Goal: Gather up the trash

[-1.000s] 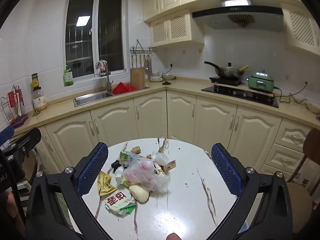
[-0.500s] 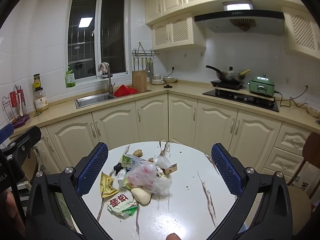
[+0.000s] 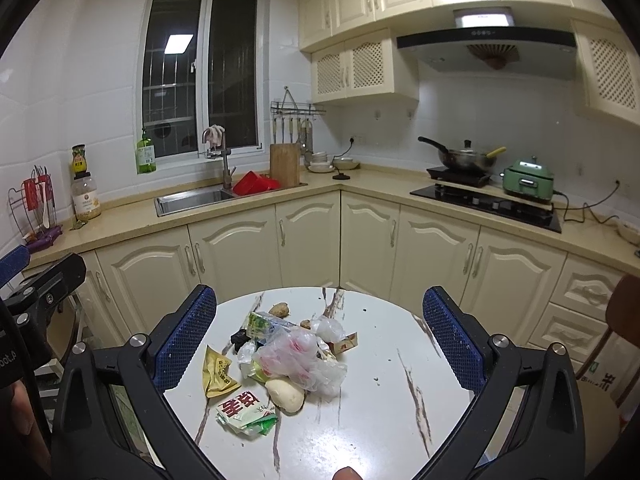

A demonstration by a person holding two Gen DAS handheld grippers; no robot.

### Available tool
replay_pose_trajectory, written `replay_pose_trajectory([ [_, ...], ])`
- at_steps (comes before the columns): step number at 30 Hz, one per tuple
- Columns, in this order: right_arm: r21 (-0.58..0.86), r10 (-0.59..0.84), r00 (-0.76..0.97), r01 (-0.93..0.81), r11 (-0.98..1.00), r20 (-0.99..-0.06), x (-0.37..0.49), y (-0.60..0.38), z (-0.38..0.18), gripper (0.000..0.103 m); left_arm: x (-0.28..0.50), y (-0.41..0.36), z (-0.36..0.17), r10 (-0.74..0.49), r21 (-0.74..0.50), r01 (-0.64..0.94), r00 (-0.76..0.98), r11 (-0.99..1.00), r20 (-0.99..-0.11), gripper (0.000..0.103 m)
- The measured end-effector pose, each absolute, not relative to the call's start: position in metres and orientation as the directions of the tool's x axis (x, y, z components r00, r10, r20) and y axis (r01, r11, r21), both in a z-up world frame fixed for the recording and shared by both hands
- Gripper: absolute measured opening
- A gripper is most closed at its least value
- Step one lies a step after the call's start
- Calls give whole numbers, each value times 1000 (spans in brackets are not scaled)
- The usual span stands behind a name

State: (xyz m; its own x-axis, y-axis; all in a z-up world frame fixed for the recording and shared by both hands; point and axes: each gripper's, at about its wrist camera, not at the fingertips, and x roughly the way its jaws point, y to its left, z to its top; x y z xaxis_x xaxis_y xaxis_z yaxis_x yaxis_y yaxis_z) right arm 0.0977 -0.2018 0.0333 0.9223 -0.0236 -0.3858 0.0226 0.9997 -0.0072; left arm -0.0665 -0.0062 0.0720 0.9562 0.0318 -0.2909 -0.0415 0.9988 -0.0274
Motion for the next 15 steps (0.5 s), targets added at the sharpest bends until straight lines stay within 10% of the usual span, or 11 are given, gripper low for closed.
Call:
replay_pose_trajectory([
  [15, -15, -25, 926, 21, 1000, -377, 97, -197, 35, 103, -64, 0, 61, 19, -30, -29, 957, 999, -290, 102],
])
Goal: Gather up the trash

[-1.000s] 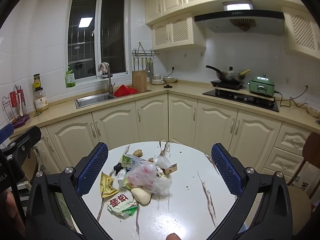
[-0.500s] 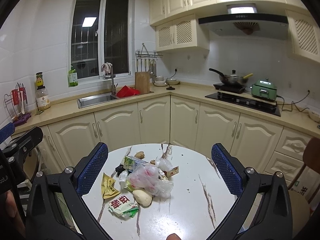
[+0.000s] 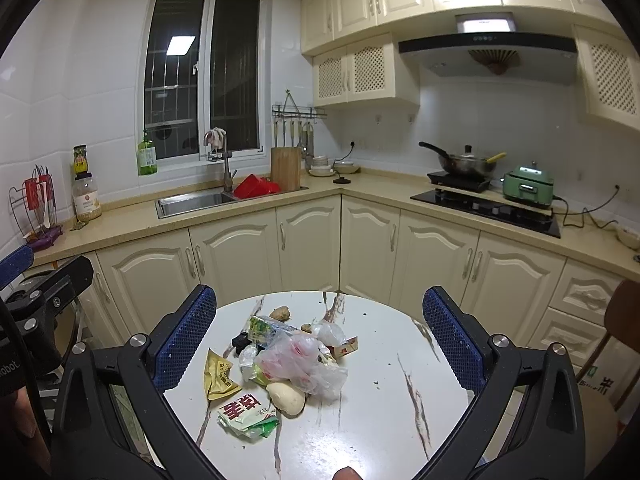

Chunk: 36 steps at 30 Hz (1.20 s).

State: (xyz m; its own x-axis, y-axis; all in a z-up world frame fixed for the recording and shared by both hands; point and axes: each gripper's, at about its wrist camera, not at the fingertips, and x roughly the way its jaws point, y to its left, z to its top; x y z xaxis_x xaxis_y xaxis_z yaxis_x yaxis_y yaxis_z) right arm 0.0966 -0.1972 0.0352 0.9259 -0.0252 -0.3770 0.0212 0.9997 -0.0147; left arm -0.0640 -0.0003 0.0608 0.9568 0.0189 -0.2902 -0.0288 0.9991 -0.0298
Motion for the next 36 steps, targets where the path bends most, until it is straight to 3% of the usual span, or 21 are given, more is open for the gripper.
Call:
replay_pose_trajectory([
  [6, -18, -21, 914, 15, 1000, -405, 108, -198, 29, 103, -45, 8, 45, 5, -26, -15, 939, 1000, -345, 102],
  [12, -27, -18, 878, 6, 1000, -479, 138, -204, 5, 103, 3, 22, 21, 4, -54, -32, 888, 998, -459, 102],
  [26, 13, 21, 698, -17, 1000, -715, 198, -228, -107, 103, 95, 3, -67, -40, -27, 29, 707, 999, -706, 102],
  [36, 53, 30, 623, 19, 998, -782, 196, -248, -149, 103, 170, -18, -111, -112, -78, 84, 565, 993, -817, 102],
])
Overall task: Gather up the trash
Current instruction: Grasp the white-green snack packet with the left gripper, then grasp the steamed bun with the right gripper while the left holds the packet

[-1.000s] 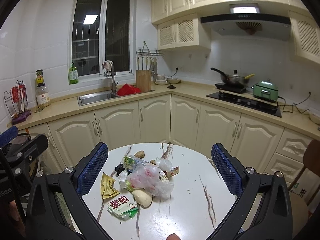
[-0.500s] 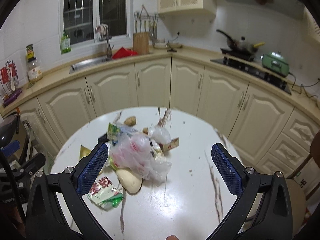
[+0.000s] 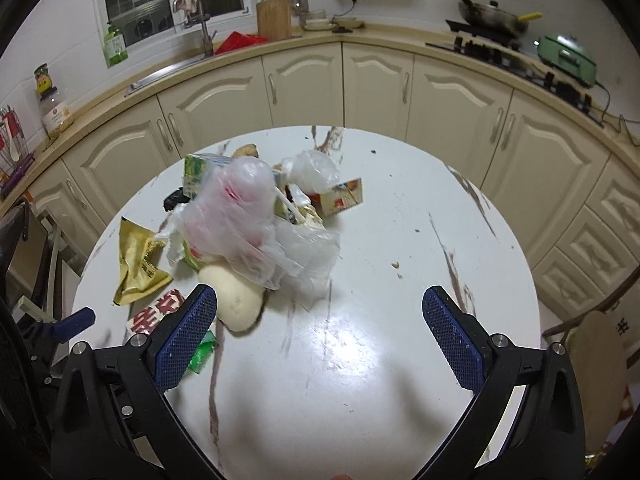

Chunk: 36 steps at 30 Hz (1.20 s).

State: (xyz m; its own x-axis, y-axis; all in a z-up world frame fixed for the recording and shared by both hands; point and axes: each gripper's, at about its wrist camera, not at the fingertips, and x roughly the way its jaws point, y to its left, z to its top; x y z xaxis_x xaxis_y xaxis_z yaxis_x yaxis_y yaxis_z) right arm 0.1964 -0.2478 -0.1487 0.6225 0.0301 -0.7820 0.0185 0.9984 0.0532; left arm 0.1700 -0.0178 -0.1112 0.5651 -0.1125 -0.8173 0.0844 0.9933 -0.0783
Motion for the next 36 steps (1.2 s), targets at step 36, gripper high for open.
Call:
replay_pose_trajectory([
  [36, 122, 158, 544, -102, 987, -824, 214, -199, -196, 88, 207, 5, -146, -133, -92, 100, 571, 991, -810, 67],
])
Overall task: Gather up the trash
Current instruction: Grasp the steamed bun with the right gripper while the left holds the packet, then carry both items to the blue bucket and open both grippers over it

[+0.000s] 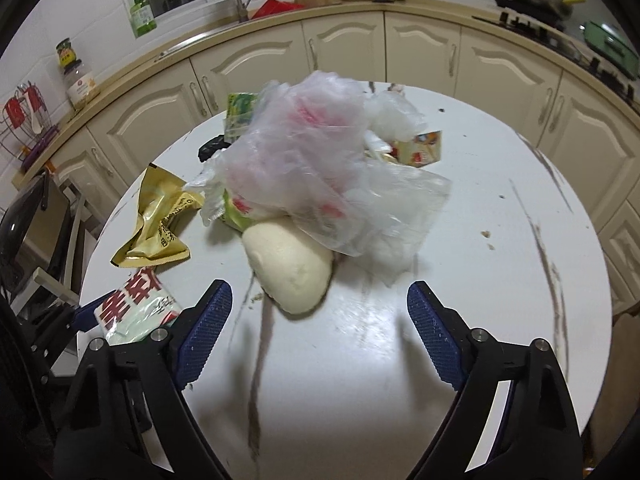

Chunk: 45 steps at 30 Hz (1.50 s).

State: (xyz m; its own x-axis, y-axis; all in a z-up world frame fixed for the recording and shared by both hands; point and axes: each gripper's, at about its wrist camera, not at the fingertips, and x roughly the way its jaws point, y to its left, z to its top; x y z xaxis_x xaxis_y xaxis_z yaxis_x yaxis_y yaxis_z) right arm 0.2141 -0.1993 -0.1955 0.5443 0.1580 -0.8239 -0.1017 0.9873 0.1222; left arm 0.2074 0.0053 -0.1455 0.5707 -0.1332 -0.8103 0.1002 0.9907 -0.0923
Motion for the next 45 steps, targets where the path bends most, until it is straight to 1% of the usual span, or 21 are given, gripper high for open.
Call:
replay_pose_trajectory([
  [3, 111, 152, 543, -109, 988, -826, 223, -187, -202, 86, 207, 9, -150, -137, -103, 92, 573, 990, -808, 67],
  [5, 105, 150, 540, -114, 988, -828, 229, -180, -206, 82, 204, 11, -144, -142, -109, 92, 575, 990, -805, 67],
  [6, 100, 147, 537, -116, 988, -831, 232, -175, -210, 78, 196, 13, -140, -147, -113, 94, 576, 989, -804, 67],
  [7, 94, 142, 531, -116, 989, -835, 235, -172, -214, 71, 193, 15, -139, -151, -117, 95, 577, 989, -803, 67],
  [8, 90, 137, 525, -114, 989, -840, 237, -170, -219, 70, 195, 15, -139, -156, -121, 98, 578, 988, -801, 67],
  [10, 43, 102, 547, -119, 992, -831, 236, -164, -222, 55, 189, 18, -137, -167, -131, 103, 581, 986, -797, 66],
  [11, 31, 95, 553, -124, 992, -828, 235, -163, -222, 51, 187, 20, -136, -171, -135, 104, 582, 985, -795, 66],
  [13, 72, 133, 552, -130, 989, -823, 231, -167, -220, 50, 183, 22, -133, -176, -142, 105, 582, 984, -794, 66],
  [25, 201, 217, 554, -91, 975, -803, 182, -219, -209, 48, 161, 1, -113, -197, -141, 139, 613, 980, -765, 66],
  [28, 239, 239, 579, -77, 968, -780, 171, -235, -199, 48, 153, -8, -101, -207, -134, 162, 631, 978, -748, 66],
  [33, 258, 235, 639, -59, 964, -732, 155, -261, -171, 48, 141, -33, -75, -227, -115, 209, 663, 971, -713, 66],
  [39, 274, 214, 708, -31, 961, -672, 136, -298, -136, 48, 127, -80, -41, -277, -91, 290, 703, 953, -656, 66],
  [45, 286, 146, 784, 42, 957, -604, 104, -358, -99, 48, 114, -153, -18, -371, -75, 416, 699, 906, -611, 66],
])
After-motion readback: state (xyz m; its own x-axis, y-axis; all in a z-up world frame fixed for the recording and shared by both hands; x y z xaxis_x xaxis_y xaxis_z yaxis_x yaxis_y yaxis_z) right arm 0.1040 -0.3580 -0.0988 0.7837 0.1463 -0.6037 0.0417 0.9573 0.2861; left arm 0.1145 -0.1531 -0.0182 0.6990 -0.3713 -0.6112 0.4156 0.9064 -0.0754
